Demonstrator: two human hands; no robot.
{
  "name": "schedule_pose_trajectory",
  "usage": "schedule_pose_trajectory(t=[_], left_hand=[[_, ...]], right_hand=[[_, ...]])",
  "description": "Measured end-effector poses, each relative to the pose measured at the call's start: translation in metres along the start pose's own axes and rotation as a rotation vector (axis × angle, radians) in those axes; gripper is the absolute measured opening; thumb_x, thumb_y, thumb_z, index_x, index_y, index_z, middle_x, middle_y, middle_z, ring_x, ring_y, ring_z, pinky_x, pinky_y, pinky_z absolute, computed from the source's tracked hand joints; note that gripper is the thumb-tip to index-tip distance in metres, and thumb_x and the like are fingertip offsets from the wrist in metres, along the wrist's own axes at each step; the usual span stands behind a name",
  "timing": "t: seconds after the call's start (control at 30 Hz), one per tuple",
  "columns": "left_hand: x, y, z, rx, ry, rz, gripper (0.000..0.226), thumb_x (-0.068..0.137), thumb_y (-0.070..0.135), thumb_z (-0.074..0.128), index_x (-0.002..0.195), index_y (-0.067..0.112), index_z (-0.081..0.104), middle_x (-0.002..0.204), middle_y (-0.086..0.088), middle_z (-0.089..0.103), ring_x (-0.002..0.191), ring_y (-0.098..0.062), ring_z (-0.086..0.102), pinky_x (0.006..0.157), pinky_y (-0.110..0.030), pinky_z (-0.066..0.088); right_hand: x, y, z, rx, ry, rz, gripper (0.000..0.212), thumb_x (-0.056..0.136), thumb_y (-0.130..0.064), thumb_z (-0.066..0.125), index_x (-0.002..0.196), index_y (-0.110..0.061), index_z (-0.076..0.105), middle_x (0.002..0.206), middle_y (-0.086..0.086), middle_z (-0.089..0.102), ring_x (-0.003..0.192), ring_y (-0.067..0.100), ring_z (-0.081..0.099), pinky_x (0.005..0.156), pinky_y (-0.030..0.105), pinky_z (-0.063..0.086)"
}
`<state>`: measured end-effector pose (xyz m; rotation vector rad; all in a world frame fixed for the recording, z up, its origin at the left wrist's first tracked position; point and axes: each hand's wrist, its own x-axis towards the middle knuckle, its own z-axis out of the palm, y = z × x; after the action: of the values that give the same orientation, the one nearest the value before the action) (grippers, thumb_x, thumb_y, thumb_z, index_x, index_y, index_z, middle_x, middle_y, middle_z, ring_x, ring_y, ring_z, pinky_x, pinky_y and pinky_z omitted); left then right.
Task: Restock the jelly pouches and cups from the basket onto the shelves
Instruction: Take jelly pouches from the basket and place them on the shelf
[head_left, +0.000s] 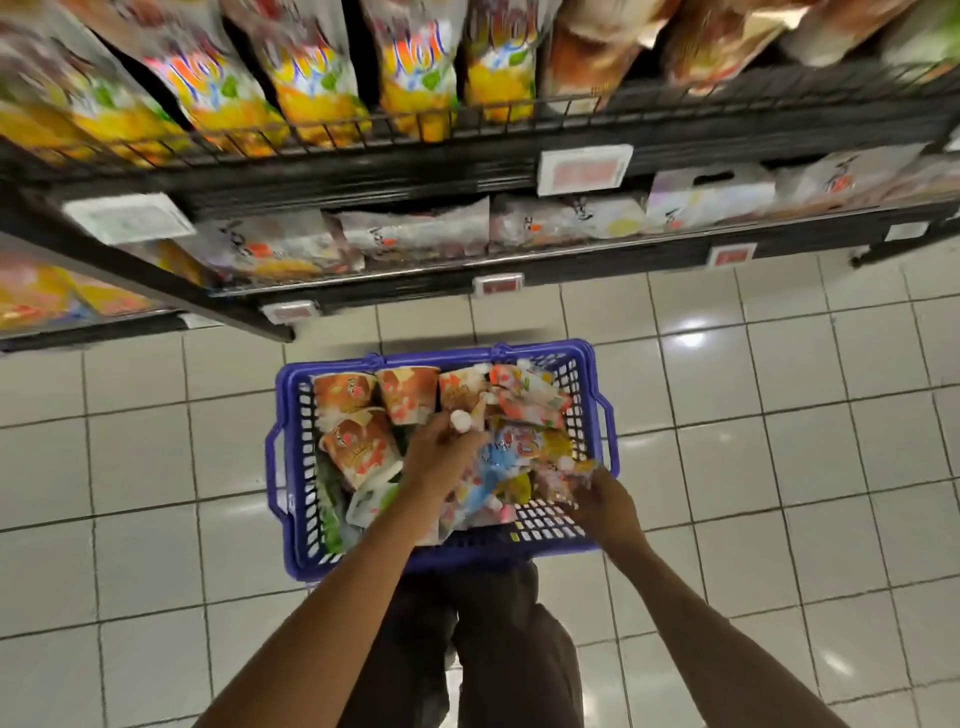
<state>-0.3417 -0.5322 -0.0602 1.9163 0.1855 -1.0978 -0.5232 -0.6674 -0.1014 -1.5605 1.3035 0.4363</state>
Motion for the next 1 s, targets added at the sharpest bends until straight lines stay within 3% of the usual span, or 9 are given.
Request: schedule_pose_trajectory(t=[0.1,0.17,0.27,0.37,0.43,0.6,0.73,0.87,1.0], left_hand=[[-0.041,0.045,-0.041,-0.341,-0.007,-0.122,0.012,0.087,0.011,0.066,0.079,0.021,0.066,0.077,0.003,0.071,0.077,-0.019,0.067,0.069,-0.036,0.055],[-0.073,0.079,-0.065,-0.522,-0.062,-0.115,0.011,0.087,0.005,0.064,0.086,0.015,0.067,0.083,-0.001,0.076,0.076,-0.019,0.072,0.06,-0.033,0.058],[-0.129,0.136,-0.102,-0.673,-0.163,-0.03,0.027,0.074,0.01,0.072,0.1,0.007,0.065,0.092,-0.012,0.071,0.071,-0.022,0.07,0.053,-0.028,0.054],[-0.18,0.192,-0.137,-0.79,-0.153,0.031,0.04,0.065,0.017,0.073,0.103,0.008,0.062,0.083,-0.011,0.07,0.066,-0.022,0.067,0.06,-0.03,0.051],[-0.213,0.229,-0.157,-0.838,-0.077,0.122,0.021,0.084,0.017,0.066,0.102,0.008,0.064,0.083,-0.009,0.072,0.067,-0.02,0.069,0.062,-0.029,0.055],[-0.293,0.312,-0.2,-0.807,0.063,0.301,0.03,0.087,0.038,0.062,0.106,0.018,0.07,0.093,-0.001,0.076,0.076,-0.014,0.072,0.064,-0.028,0.058],[-0.346,0.364,-0.238,-0.783,0.042,0.448,0.047,0.067,0.052,0.069,0.093,0.014,0.075,0.084,-0.009,0.076,0.067,-0.019,0.073,0.056,-0.03,0.058],[-0.394,0.408,-0.274,-0.674,-0.016,0.66,0.031,0.076,0.039,0.07,0.089,0.011,0.076,0.082,-0.006,0.076,0.067,-0.016,0.072,0.058,-0.027,0.058],[-0.435,0.445,-0.303,-0.457,0.002,0.924,0.043,0.075,0.013,0.078,0.115,0.008,0.062,0.099,-0.004,0.076,0.082,-0.014,0.072,0.066,-0.023,0.056]], right_hand=[[-0.045,-0.05,-0.028,0.143,-0.059,-0.027,0.018,0.098,-0.025,0.055,0.113,-0.016,0.057,0.114,0.012,0.067,0.097,0.026,0.065,0.088,0.041,0.053],[-0.076,-0.089,-0.043,0.296,-0.056,-0.099,0.023,0.098,-0.017,0.056,0.119,-0.008,0.059,0.114,0.014,0.068,0.102,0.031,0.065,0.091,0.049,0.053],[-0.131,-0.158,-0.067,0.549,-0.064,-0.202,0.022,0.096,0.004,0.05,0.103,-0.011,0.064,0.088,0.0,0.074,0.079,0.012,0.07,0.073,0.036,0.056],[-0.182,-0.224,-0.092,0.743,-0.14,-0.283,0.023,0.098,-0.008,0.048,0.115,-0.012,0.062,0.095,0.004,0.074,0.078,0.015,0.07,0.069,0.03,0.059],[-0.216,-0.27,-0.111,0.848,-0.161,-0.338,0.032,0.097,-0.019,0.049,0.126,-0.011,0.058,0.107,0.007,0.07,0.086,0.017,0.068,0.075,0.031,0.058],[-0.299,-0.371,-0.148,0.941,-0.231,-0.509,0.055,0.086,-0.032,0.053,0.138,-0.012,0.05,0.126,0.016,0.061,0.113,0.032,0.058,0.099,0.055,0.047],[-0.353,-0.426,-0.17,0.796,-0.224,-0.818,0.038,0.082,-0.03,0.065,0.119,-0.022,0.063,0.108,0.0,0.071,0.091,0.012,0.068,0.073,0.029,0.058],[-0.4,-0.474,-0.188,0.716,-0.258,-0.978,0.055,0.071,-0.042,0.081,0.122,-0.028,0.063,0.116,0.006,0.071,0.099,0.018,0.069,0.081,0.037,0.058],[-0.437,-0.514,-0.199,0.711,-0.211,-1.097,0.061,0.062,-0.052,0.085,0.116,-0.03,0.066,0.115,0.008,0.071,0.101,0.024,0.069,0.086,0.046,0.056]])
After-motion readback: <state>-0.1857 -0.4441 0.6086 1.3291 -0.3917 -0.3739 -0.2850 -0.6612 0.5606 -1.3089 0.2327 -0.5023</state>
